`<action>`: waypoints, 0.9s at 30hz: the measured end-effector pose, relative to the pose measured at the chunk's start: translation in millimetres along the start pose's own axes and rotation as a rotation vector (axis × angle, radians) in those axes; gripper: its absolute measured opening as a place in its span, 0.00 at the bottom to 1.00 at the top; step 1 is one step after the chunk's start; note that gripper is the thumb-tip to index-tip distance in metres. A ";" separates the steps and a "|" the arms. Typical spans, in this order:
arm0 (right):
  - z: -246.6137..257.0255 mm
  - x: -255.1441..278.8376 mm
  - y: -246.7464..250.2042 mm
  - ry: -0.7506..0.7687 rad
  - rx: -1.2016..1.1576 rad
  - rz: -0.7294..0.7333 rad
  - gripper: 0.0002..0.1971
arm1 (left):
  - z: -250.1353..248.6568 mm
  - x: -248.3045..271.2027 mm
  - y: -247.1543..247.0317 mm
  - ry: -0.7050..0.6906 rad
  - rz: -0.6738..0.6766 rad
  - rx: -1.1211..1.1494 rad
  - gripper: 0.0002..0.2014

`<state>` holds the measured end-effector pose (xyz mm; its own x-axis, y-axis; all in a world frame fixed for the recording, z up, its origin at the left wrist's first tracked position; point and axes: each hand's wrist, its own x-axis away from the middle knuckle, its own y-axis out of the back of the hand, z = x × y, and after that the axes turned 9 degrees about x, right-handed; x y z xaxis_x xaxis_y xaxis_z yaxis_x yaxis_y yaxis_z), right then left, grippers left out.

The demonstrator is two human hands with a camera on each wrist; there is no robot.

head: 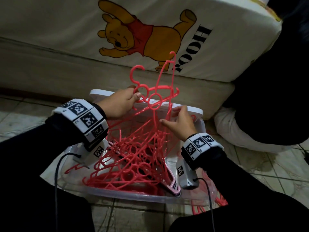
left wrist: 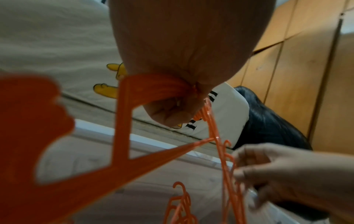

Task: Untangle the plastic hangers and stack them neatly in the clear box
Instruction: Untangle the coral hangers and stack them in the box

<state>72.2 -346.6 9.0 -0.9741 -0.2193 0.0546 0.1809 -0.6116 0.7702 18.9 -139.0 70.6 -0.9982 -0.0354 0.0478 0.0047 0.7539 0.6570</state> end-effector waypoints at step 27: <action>16.3 24.7 30.9 0.615 0.653 0.328 0.24 | -5.7 0.3 6.5 -0.109 -0.257 0.004 0.13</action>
<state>51.6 -358.5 44.5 -0.6128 -0.7793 0.1308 0.1401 0.0557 0.9886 19.0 -137.9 79.1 -0.9672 -0.1550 -0.2011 -0.2491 0.7317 0.6345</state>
